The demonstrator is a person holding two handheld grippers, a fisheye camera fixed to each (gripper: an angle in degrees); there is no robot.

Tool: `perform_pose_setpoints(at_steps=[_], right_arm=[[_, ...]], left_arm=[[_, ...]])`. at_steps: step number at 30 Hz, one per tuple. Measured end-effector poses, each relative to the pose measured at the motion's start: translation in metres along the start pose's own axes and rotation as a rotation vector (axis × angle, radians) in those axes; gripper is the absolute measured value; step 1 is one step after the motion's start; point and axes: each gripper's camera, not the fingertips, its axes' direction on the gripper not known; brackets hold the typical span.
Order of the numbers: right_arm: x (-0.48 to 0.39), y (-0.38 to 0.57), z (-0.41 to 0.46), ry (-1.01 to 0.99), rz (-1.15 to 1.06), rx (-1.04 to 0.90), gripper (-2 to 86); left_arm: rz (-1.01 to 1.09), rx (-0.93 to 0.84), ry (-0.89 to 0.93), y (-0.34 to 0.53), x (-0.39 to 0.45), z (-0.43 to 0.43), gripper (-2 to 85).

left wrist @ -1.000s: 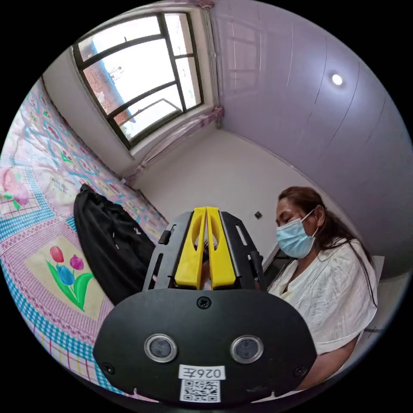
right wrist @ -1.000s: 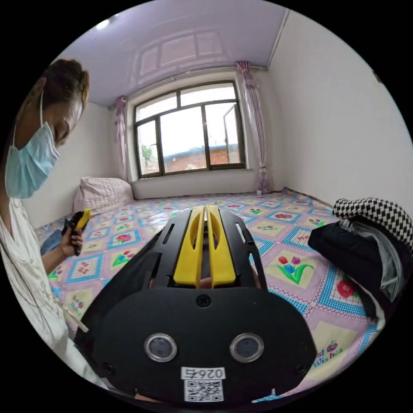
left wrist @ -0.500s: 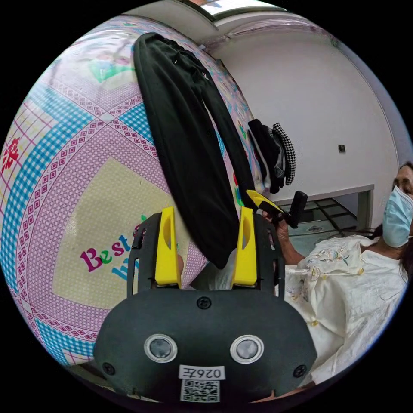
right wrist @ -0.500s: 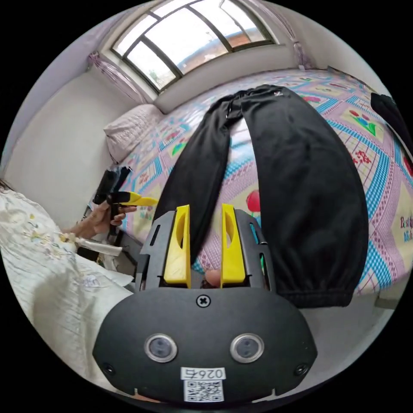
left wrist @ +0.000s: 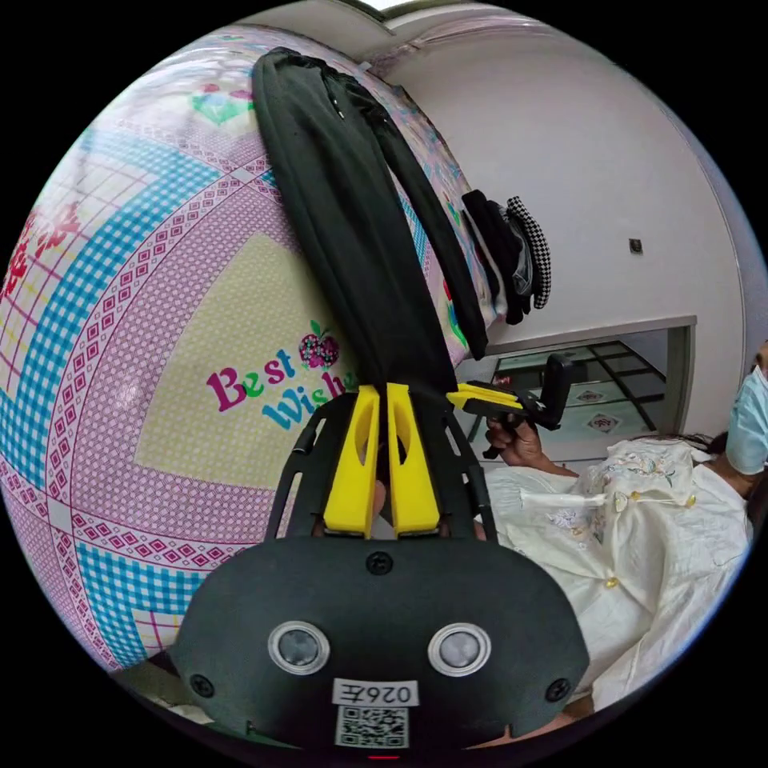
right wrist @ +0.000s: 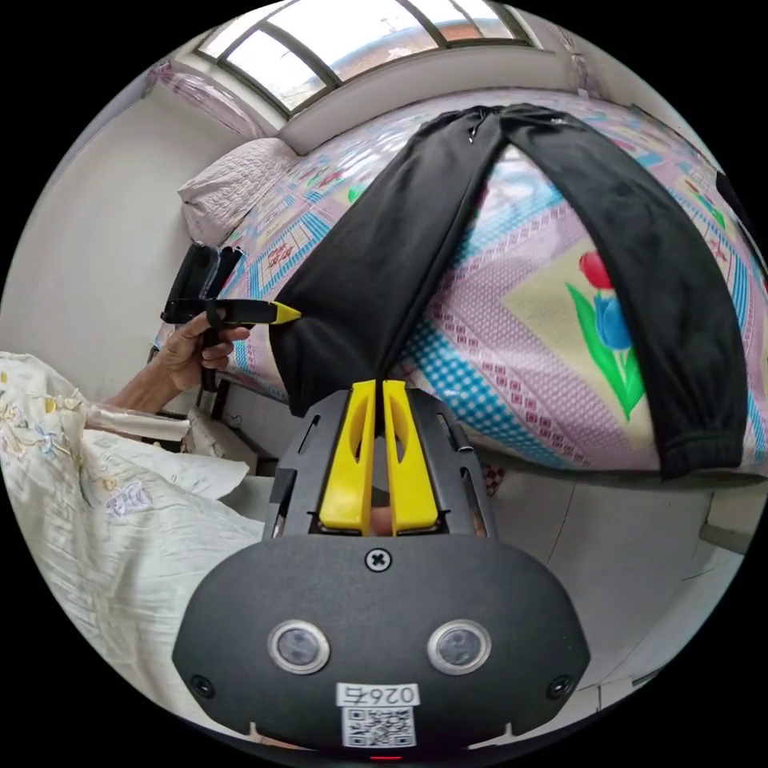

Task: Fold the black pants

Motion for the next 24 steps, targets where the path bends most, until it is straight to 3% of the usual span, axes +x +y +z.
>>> perform_pose_setpoints(at_steps=[7, 17, 24], right_arm=[[-0.008, 0.021, -0.009, 0.116, 0.01, 0.054, 5.7], [-0.069, 0.015, -0.016, 0.278, -0.185, 0.153, 3.5], [-0.078, 0.023, -0.019, 0.278, -0.193, 0.202, 2.6]], left_arm=[[-0.04, 0.082, 0.098, 0.036, -0.011, 0.001, 10.8], [0.022, -0.051, 0.03, 0.042, -0.001, 0.006, 3.9], [0.079, -0.038, 0.115, 0.046, 0.0, 0.009, 7.5]])
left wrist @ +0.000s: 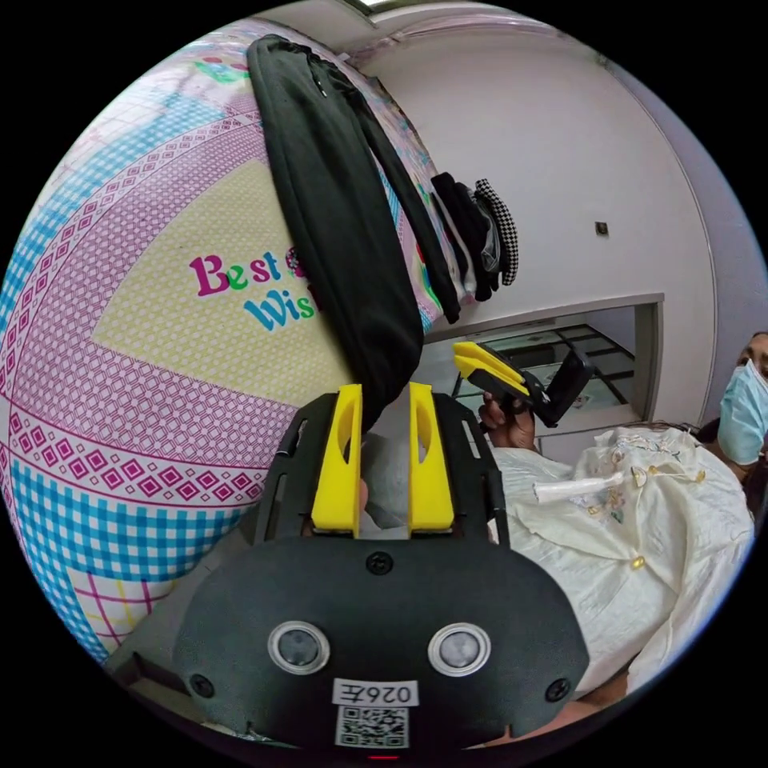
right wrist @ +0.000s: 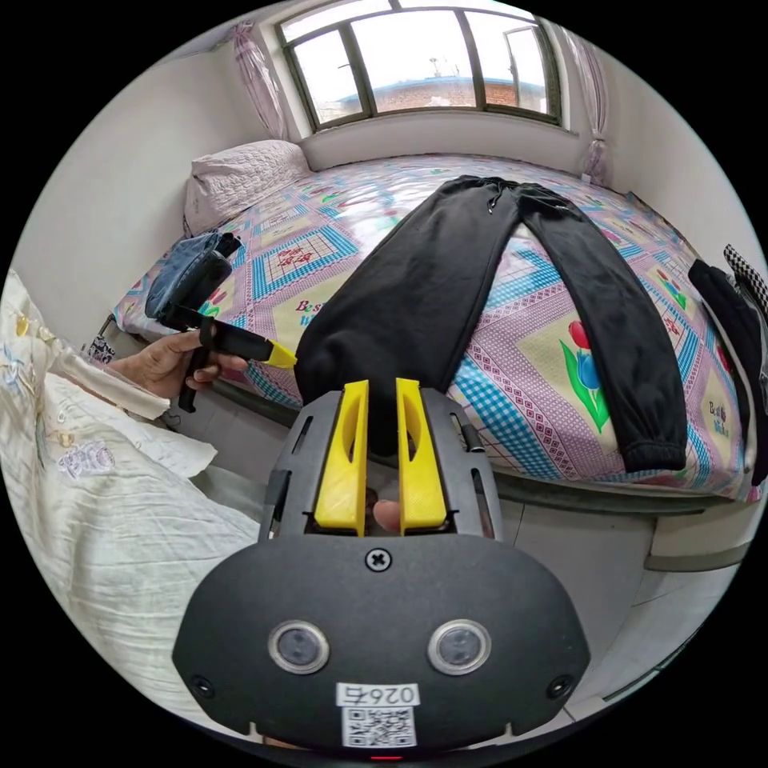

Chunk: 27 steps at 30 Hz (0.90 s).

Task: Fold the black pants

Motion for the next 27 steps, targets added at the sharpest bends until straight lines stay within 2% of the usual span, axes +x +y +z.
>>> perform_pose_setpoints(at_steps=[3, 10, 16, 22, 24, 26, 27], right_arm=[[-0.003, 0.005, -0.001, 0.0, 0.011, -0.003, 1.0], [-0.016, 0.017, -0.007, 0.073, -0.006, -0.004, -0.7], [-0.02, 0.024, -0.001, 0.021, -0.016, -0.02, 1.0], [-0.021, 0.027, 0.002, -0.046, -0.073, -0.037, 3.0], [-0.019, 0.032, 0.0, -0.067, -0.102, -0.043, 3.7], [-0.015, 0.038, -0.005, -0.081, -0.116, -0.037, 3.7], [-0.011, 0.041, -0.011, -0.099, -0.105, -0.027, 3.1]], left_arm=[[0.027, -0.051, -0.089, -0.005, 0.007, 0.007, 1.9], [0.076, 0.002, -0.001, 0.005, 0.017, -0.029, -0.5], [0.078, 0.095, 0.073, 0.023, 0.018, -0.067, 0.1], [0.0, -0.037, 0.162, 0.033, 0.007, -0.049, 7.1], [-0.039, -0.034, 0.189, 0.042, 0.003, -0.043, 6.8], [-0.033, 0.004, 0.175, 0.057, 0.009, -0.049, 0.1], [-0.03, 0.033, 0.147, 0.061, 0.013, -0.053, -0.1]])
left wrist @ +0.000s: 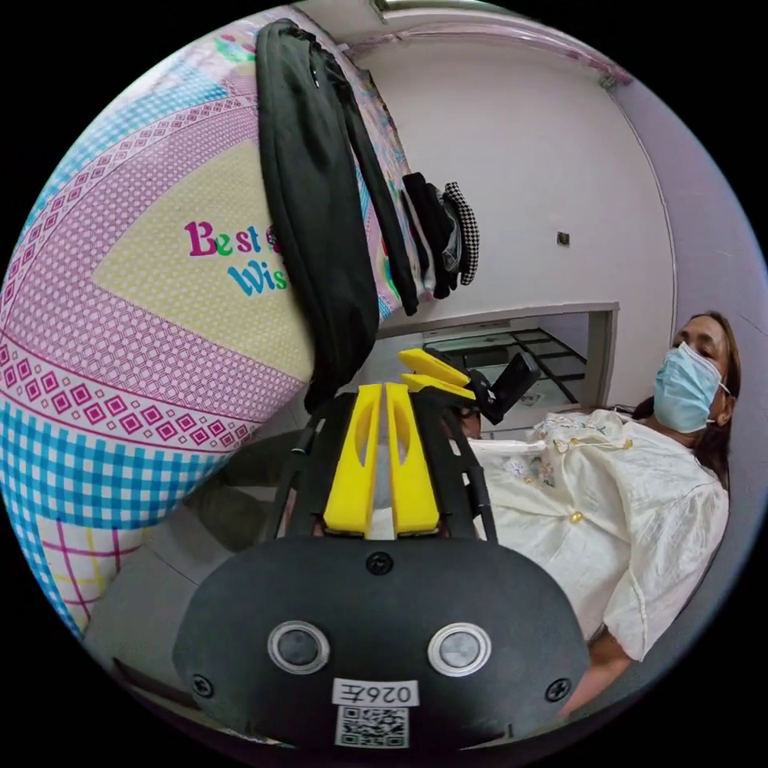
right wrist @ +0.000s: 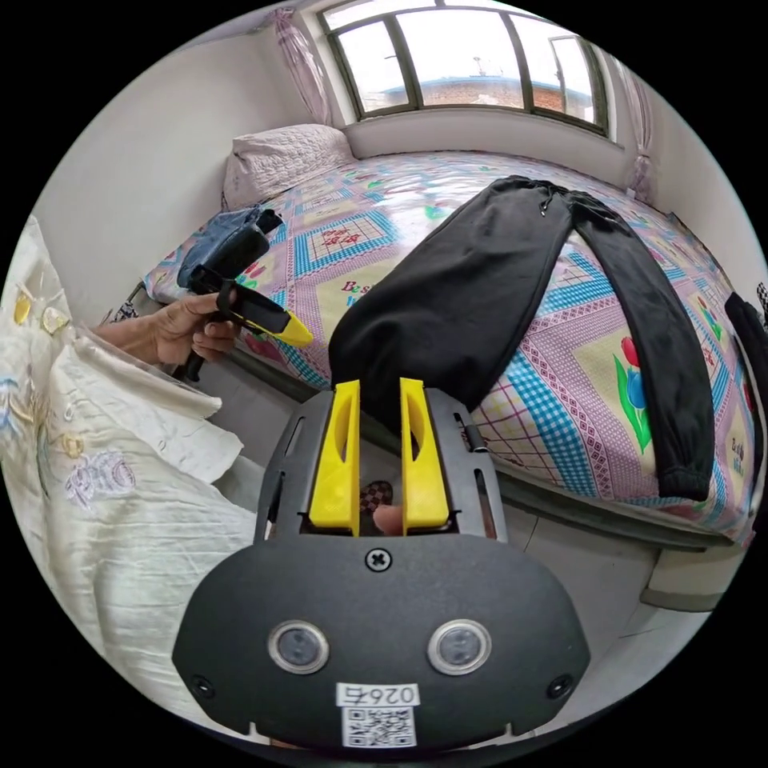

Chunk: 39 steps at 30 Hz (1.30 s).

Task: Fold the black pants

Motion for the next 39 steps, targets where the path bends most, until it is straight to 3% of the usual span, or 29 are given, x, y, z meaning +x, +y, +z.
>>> perform_pose_setpoints(at_steps=[3, 8, 13, 17, 21, 30, 39], right_arm=[[0.011, 0.007, -0.039, -0.018, 0.046, 0.127, 0.5], [0.016, 0.008, -0.106, 0.139, -0.004, 0.405, 2.2], [0.026, -0.005, -0.105, 0.001, -0.083, 0.375, 0.2], [0.008, -0.011, -0.066, -0.058, -0.098, 0.248, -0.7], [-0.03, -0.013, -0.012, 0.068, -0.077, 0.133, -0.4], [-0.08, -0.038, 0.081, 0.291, 0.145, -0.012, 4.2], [-0.075, -0.069, 0.104, 0.398, 0.287, -0.083, 5.7]], left_arm=[[0.084, 0.175, -0.075, 0.013, 0.035, -0.032, -0.8], [0.457, 0.54, -0.005, 0.013, 0.129, -0.107, -0.9], [0.668, 0.686, 0.107, -0.012, 0.174, -0.157, -0.5], [0.731, 0.636, 0.203, -0.057, 0.169, -0.183, 6.0], [0.715, 0.586, 0.223, -0.112, 0.133, -0.192, 11.6], [0.285, 0.44, 0.007, -0.287, -0.024, -0.194, 18.2], [0.091, 0.356, -0.206, -0.446, -0.101, -0.158, 20.9]])
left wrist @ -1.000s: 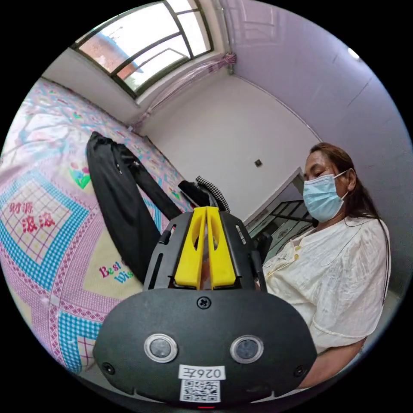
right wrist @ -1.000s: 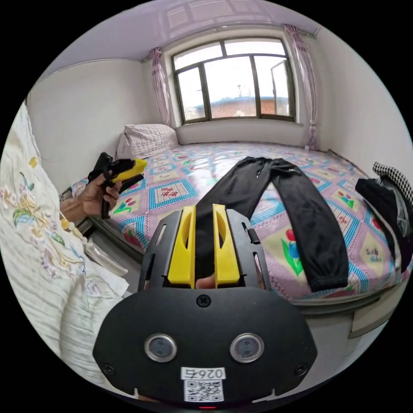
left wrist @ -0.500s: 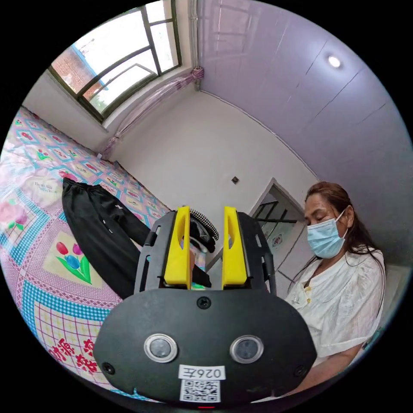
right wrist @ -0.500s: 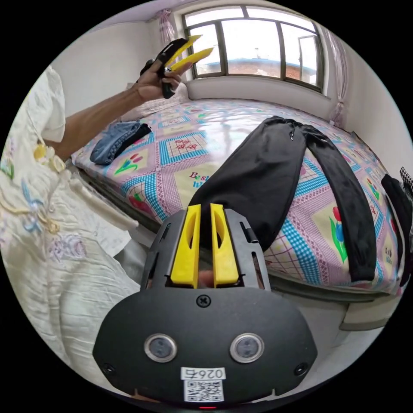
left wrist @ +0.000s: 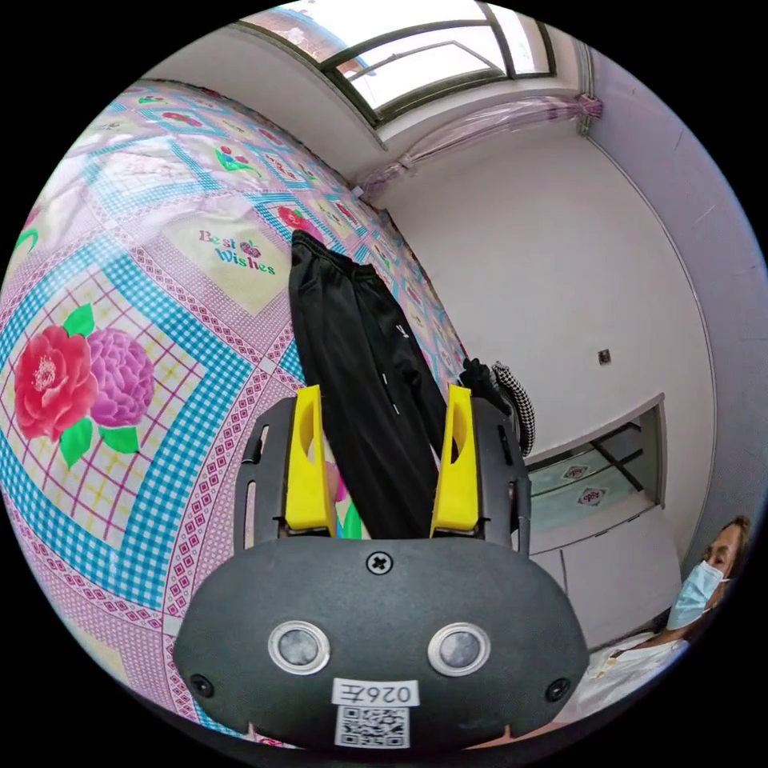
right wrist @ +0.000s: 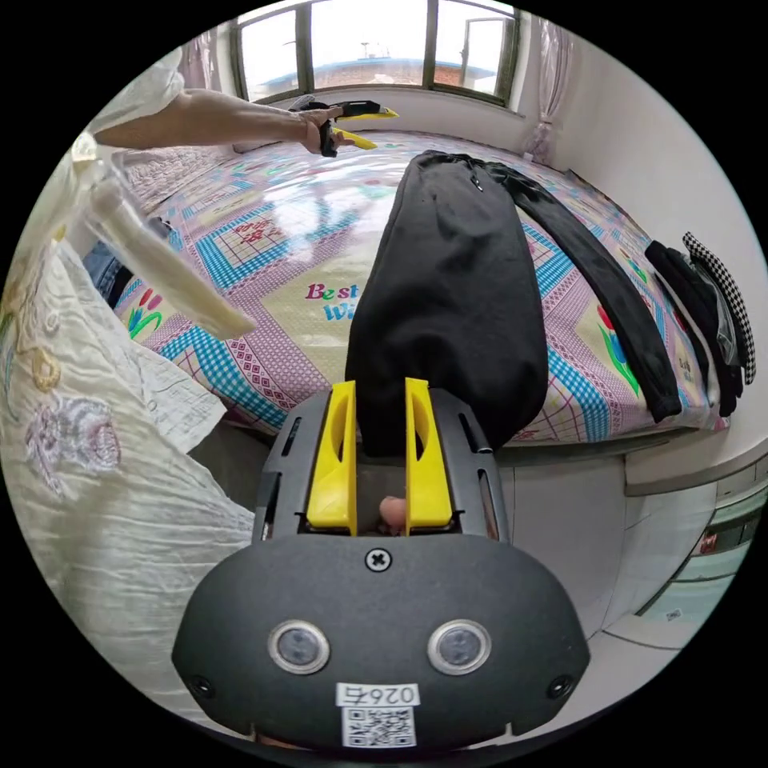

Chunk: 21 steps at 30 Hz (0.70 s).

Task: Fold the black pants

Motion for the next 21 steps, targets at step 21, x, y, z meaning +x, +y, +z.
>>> perform_pose_setpoints(at_steps=[21], right_arm=[[0.029, -0.069, 0.031, 0.009, 0.168, -0.233, 14.3]], left_arm=[[0.039, -0.094, -0.428, -0.204, -0.062, 0.205, 21.3]])
